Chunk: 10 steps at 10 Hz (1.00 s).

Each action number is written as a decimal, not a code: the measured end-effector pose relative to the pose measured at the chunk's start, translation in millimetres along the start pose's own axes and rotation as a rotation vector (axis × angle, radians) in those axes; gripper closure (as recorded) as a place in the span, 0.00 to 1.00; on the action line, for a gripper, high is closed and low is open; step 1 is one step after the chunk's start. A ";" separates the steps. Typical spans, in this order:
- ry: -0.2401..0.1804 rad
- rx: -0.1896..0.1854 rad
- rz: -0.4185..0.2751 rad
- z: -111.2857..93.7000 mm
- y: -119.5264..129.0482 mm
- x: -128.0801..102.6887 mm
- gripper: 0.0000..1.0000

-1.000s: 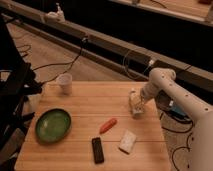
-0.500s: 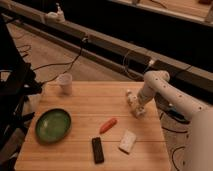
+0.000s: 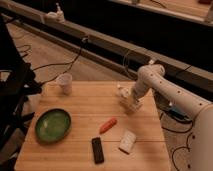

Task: Place the bottle in the ceramic bowl

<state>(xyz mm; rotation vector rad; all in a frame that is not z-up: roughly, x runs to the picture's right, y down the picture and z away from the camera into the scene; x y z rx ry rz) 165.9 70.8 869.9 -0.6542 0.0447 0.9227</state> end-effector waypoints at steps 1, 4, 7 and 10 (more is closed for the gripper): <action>-0.019 -0.021 -0.056 -5.7 19.9 -9.8 1.00; -0.054 -0.140 -0.258 -8.9 109.2 -26.6 1.00; -0.038 -0.270 -0.443 -1.4 196.2 -23.0 1.00; -0.038 -0.274 -0.448 -1.6 198.6 -21.7 1.00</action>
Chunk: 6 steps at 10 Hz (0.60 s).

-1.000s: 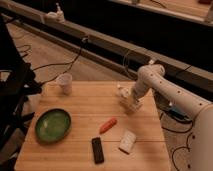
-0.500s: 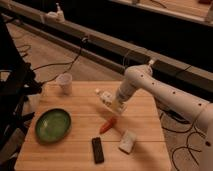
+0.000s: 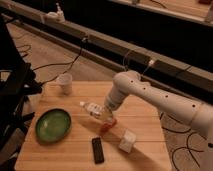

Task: Place the bottle in the ceramic bowl

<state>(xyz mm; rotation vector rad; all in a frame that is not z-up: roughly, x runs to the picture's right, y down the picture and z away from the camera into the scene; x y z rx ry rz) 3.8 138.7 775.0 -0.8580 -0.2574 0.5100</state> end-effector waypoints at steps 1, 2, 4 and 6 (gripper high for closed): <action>0.000 -0.001 -0.002 0.4 0.2 -1.0 1.00; 0.003 0.002 -0.001 0.5 -0.7 0.5 1.00; 0.025 0.005 -0.016 4.9 -3.6 -4.3 1.00; 0.040 -0.003 -0.066 14.6 -1.0 -26.0 1.00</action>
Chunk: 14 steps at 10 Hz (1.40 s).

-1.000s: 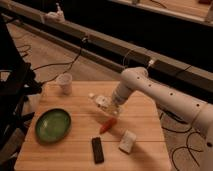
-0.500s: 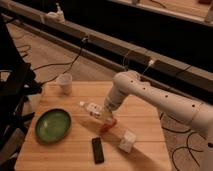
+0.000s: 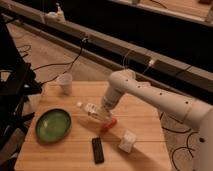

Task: Place the bottle in the ceramic bowl

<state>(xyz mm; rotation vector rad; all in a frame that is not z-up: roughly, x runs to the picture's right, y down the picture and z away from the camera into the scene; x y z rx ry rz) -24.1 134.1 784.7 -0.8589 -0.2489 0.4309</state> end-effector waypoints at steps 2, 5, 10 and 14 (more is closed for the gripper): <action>-0.004 -0.024 -0.069 10.8 6.2 -29.3 1.00; -0.014 -0.075 -0.188 28.1 26.1 -74.2 1.00; -0.005 -0.189 -0.346 72.8 64.9 -132.6 0.57; 0.007 -0.230 -0.380 94.7 67.7 -153.1 0.35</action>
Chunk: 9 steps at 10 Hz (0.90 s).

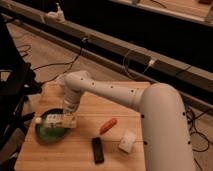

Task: Place the bottle in the ceramic bowl

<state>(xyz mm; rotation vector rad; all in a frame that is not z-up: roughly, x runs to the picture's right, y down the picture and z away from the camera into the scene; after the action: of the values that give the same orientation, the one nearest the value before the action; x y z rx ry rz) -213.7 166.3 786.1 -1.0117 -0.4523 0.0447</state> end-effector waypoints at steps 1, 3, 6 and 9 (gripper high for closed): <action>0.005 -0.003 -0.004 0.6 -1.8 -0.8 0.35; 0.003 0.012 -0.004 -4.6 -7.5 -0.9 0.35; -0.010 0.046 0.014 -17.7 -13.6 10.2 0.35; -0.056 0.141 0.074 -54.4 -24.3 29.6 0.35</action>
<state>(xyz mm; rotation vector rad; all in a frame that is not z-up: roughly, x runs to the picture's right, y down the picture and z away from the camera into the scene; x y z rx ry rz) -170.0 116.5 792.0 -0.8896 -0.4560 0.1694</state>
